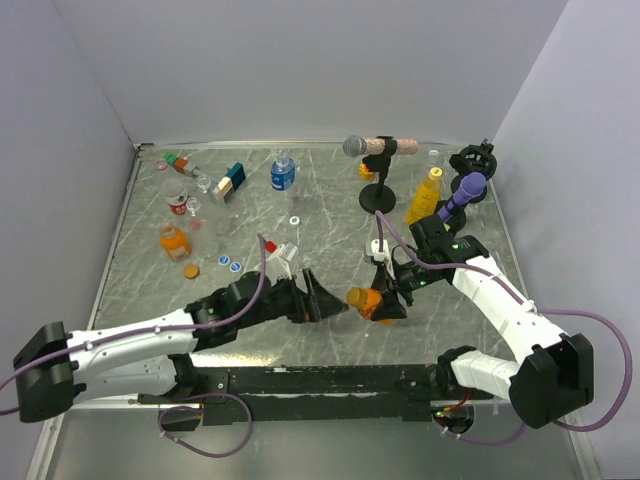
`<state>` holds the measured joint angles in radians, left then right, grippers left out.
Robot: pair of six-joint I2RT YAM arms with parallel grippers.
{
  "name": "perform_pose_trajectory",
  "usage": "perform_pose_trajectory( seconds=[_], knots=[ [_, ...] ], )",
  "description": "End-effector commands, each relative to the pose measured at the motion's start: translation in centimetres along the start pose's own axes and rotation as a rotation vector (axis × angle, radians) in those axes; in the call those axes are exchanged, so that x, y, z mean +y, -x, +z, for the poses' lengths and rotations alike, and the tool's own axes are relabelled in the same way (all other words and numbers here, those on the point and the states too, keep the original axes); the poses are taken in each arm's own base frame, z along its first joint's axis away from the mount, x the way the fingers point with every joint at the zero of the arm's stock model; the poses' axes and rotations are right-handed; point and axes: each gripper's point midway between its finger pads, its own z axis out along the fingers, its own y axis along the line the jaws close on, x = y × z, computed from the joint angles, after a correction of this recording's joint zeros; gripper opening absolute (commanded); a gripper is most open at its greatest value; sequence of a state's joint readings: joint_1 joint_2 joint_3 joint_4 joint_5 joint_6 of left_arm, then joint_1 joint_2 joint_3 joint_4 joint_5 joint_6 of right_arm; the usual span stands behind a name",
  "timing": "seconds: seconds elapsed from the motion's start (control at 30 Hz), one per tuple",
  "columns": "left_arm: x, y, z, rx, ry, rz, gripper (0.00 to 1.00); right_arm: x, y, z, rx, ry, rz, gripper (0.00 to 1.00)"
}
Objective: Unscrew the bottle caps
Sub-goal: Unscrew the bottle cap from the plastic bottle.
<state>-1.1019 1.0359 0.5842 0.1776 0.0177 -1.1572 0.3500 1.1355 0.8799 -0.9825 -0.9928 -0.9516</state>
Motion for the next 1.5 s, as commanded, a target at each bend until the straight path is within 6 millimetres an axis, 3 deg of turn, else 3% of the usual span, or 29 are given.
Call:
perform_pose_trajectory(
  seconds=[0.0,0.1,0.27,0.47,0.6,0.83,1.13,1.3,1.47],
  knots=[
    [-3.5,-0.2,-2.4,-0.023,-0.274,0.363,0.99,0.0,1.8,-0.2,-0.059,0.007,-0.081,0.08],
    [-2.9,-1.1,-3.4,-0.016,-0.349,0.631,0.97,0.0,1.9,-0.2,-0.064,0.008,-0.086,0.08],
    [-0.6,0.0,-3.0,-0.111,-0.328,1.026,0.97,0.0,1.7,-0.2,-0.058,0.007,-0.082,0.08],
    [-1.2,0.8,-1.4,-0.155,-0.381,1.243,0.97,-0.1,1.6,-0.1,-0.053,0.009,-0.079,0.08],
    [-2.0,1.7,0.2,-0.147,-0.424,1.268,0.99,-0.1,1.5,0.0,-0.052,0.013,-0.074,0.08],
    [-3.2,2.5,0.5,-0.150,-0.546,1.235,0.89,-0.2,1.4,0.0,-0.049,0.010,-0.074,0.08],
    [-3.2,0.9,2.7,0.019,-0.628,1.215,0.68,-0.3,1.3,0.0,-0.046,0.009,-0.071,0.08],
    [-3.4,0.7,3.2,0.040,-0.642,1.183,0.62,-0.3,1.3,0.0,-0.044,0.007,-0.071,0.08],
    [-3.3,0.8,3.4,0.047,-0.633,1.168,0.46,-0.2,1.3,0.0,-0.044,0.009,-0.068,0.08]
  ],
)
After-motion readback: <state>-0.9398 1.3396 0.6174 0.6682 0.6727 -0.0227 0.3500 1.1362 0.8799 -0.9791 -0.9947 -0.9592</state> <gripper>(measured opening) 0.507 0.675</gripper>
